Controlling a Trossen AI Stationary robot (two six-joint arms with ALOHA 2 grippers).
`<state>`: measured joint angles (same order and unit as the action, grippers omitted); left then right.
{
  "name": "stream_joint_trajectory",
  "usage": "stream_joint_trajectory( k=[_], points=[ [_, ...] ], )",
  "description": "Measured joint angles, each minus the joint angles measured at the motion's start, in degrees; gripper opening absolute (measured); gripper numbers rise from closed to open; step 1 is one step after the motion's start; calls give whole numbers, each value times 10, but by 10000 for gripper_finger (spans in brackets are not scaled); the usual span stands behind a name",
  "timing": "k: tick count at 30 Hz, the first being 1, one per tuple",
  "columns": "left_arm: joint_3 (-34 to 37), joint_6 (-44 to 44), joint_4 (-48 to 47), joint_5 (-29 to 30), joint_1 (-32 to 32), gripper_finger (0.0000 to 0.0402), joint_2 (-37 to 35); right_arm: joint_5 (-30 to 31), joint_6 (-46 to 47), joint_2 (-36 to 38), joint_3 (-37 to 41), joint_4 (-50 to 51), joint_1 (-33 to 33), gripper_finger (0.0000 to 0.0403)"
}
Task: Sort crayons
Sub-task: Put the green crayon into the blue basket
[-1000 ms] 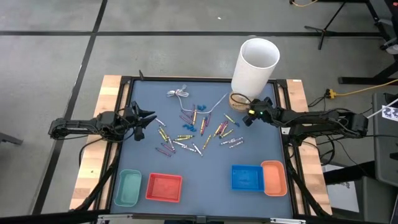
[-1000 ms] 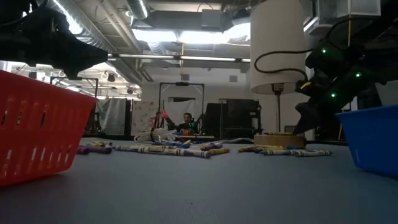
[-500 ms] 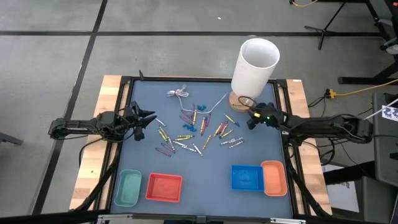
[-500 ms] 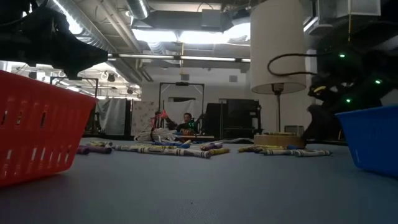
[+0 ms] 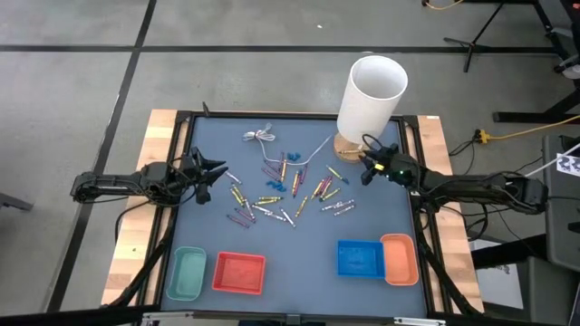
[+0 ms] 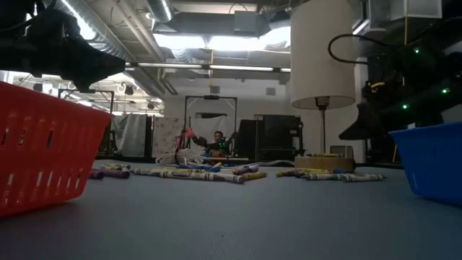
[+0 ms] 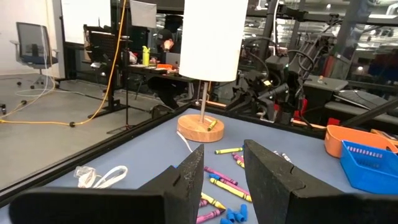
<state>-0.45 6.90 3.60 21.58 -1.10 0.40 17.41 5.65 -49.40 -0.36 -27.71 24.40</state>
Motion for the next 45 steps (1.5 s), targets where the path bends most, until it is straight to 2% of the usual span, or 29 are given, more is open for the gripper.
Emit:
stream_joint_trajectory(
  k=[8, 16, 28, 38, 45],
  points=[
    [0, 0, 0, 2, 0, 99, 0, 30, -46, -4, 0, -1, 0, 117],
    [0, 0, 0, 3, 0, 99, 0, -1, -94, -4, 0, -13, 0, 117],
    [0, 0, 0, 4, 0, 99, 0, 0, -144, -15, 0, -14, 0, 117],
    [0, 0, 1, 15, 0, 99, 0, 14, -181, -111, -46, -14, 2, 117],
    [0, 0, 1, 15, 0, 99, 0, 4, -172, -179, -65, -13, 39, 117]
  ],
)
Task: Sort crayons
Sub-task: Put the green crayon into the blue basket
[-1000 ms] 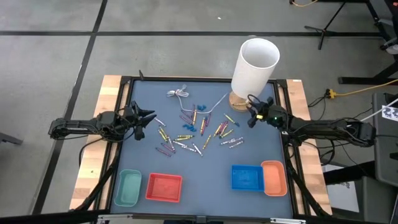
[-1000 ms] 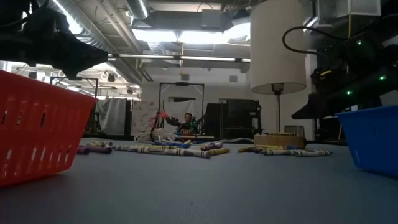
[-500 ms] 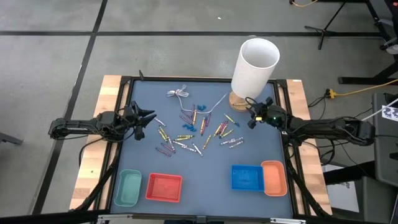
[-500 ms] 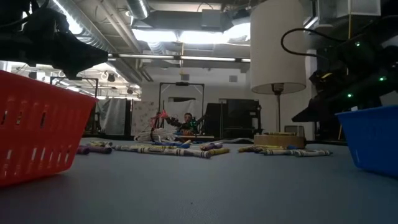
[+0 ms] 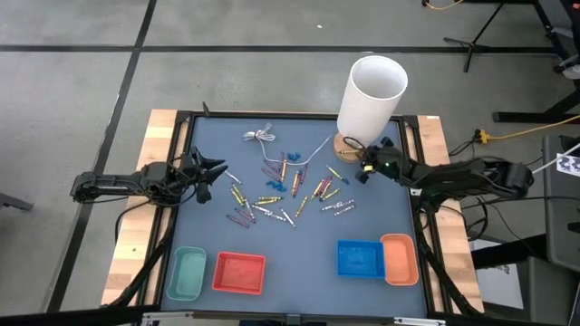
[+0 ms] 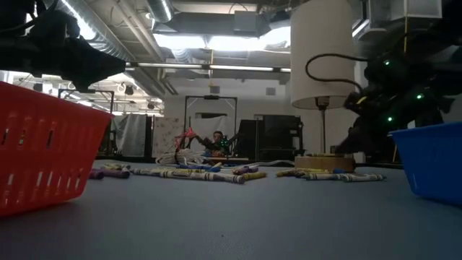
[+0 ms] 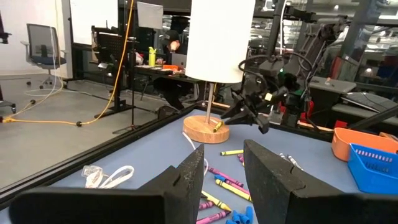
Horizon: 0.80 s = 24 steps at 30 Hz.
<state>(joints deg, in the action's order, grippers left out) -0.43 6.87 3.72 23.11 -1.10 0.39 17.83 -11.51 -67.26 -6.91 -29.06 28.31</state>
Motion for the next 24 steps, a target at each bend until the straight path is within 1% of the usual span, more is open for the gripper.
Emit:
stream_joint_trajectory(
  k=[8, 17, 21, 24],
  points=[
    [0, 0, 0, 0, 0, 99, 0, -58, 10, -27, -16, -15, 41, 117],
    [0, 0, 0, 0, 0, 99, 0, -127, 10, -28, -17, -12, 87, 117],
    [0, 0, 0, 0, 0, 99, 0, -160, 11, -28, -17, -10, 98, 117],
    [0, 0, 0, 0, 0, 99, 0, -169, 12, -28, -17, -9, 96, 117]
  ],
)
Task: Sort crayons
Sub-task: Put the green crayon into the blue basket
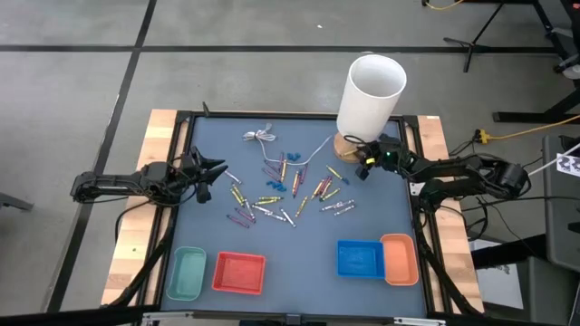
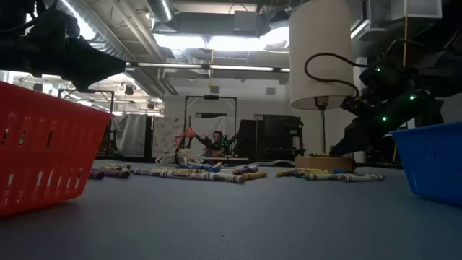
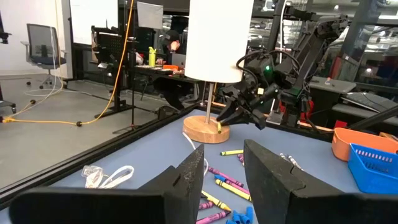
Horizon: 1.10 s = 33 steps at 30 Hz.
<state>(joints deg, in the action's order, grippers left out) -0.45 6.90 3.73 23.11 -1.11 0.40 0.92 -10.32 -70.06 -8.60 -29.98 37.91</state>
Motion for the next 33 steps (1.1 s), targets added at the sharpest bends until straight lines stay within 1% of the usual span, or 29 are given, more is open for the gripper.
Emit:
stream_joint_trajectory(
  k=[7, 21, 28, 33],
  points=[
    [0, 0, 0, 0, 0, 99, 0, -39, 0, 0, 0, 0, 0, 117],
    [0, 0, 0, 0, 0, 99, 0, -48, 0, 0, 0, 1, 0, 117],
    [0, 0, 0, 0, 0, 99, 0, -75, 0, 0, 0, 1, 0, 117],
    [0, 0, 0, 0, 0, 99, 0, -81, 0, 0, 0, 1, 0, 117]
  ],
)
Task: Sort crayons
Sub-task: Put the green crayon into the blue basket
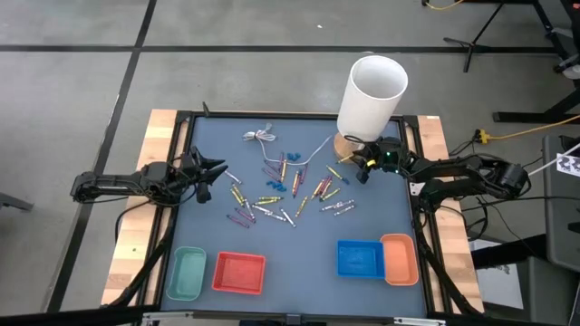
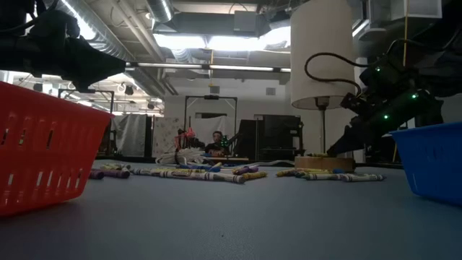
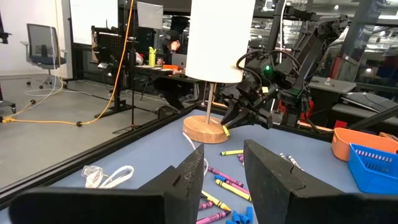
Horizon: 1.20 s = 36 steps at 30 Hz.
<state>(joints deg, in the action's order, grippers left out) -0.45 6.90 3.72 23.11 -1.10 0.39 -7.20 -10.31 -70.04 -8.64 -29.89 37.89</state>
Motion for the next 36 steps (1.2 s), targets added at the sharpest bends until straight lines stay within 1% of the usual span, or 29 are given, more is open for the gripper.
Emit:
stream_joint_trajectory(
  k=[18, 23, 25, 28, 34, 36],
  points=[
    [0, 7, 1, -3, 0, 99, 0, 0, 0, 2, -2, 23, 0, 117],
    [0, 20, 55, -6, 0, 99, 11, 0, 0, 2, -1, 25, 0, 117],
    [0, 20, 85, -6, 0, 99, 28, 0, 0, 2, -1, 25, 0, 117],
    [0, 20, 129, -7, 0, 99, 72, 0, 0, 2, -1, 25, 0, 117],
    [0, 17, 265, -2, 0, 99, 199, 0, 0, 1, 0, 25, 0, 117],
    [-8, 16, 295, 4, 0, 99, 246, 0, 0, 1, 0, 25, 0, 117]
  ],
)
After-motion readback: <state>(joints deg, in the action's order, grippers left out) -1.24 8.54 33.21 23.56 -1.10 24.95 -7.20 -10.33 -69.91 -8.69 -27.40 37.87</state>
